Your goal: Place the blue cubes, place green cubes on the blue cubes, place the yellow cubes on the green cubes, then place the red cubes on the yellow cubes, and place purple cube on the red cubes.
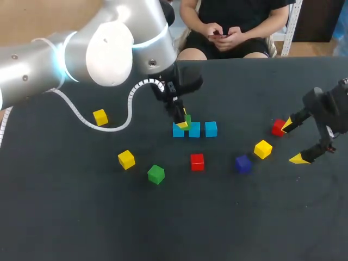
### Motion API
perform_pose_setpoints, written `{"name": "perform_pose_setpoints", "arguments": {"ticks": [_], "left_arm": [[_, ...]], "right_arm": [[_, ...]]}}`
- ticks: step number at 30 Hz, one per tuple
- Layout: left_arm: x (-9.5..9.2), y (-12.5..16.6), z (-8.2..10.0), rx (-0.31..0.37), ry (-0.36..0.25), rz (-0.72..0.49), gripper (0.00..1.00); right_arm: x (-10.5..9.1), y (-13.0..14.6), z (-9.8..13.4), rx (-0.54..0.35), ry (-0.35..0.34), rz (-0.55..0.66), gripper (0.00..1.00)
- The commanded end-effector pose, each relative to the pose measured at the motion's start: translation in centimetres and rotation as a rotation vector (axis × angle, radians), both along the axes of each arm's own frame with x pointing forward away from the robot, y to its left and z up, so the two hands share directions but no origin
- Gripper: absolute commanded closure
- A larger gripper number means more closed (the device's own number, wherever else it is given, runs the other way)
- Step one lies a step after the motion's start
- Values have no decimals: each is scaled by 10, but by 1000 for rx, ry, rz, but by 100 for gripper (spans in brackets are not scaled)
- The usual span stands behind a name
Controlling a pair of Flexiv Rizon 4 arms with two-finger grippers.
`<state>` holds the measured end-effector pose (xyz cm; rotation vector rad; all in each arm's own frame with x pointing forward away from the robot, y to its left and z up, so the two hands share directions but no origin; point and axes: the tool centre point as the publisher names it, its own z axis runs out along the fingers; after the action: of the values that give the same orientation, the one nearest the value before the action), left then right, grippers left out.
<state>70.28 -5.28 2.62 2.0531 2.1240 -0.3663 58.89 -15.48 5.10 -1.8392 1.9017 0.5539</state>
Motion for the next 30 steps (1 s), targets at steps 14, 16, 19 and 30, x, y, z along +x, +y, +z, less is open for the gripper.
{"name": "perform_pose_setpoints", "arguments": {"ticks": [14,16,19,30], "left_arm": [[6,-3,-1,9,2,-13,100],[7,-3,0,8,2,-14,100],[7,-4,0,10,2,-15,100],[6,-5,1,8,6,-23,16]], "right_arm": [[1,0,-1,2,0,1,0],[1,0,-1,2,0,1,0],[1,0,-1,2,0,1,0],[1,0,-1,2,0,1,0]]}}
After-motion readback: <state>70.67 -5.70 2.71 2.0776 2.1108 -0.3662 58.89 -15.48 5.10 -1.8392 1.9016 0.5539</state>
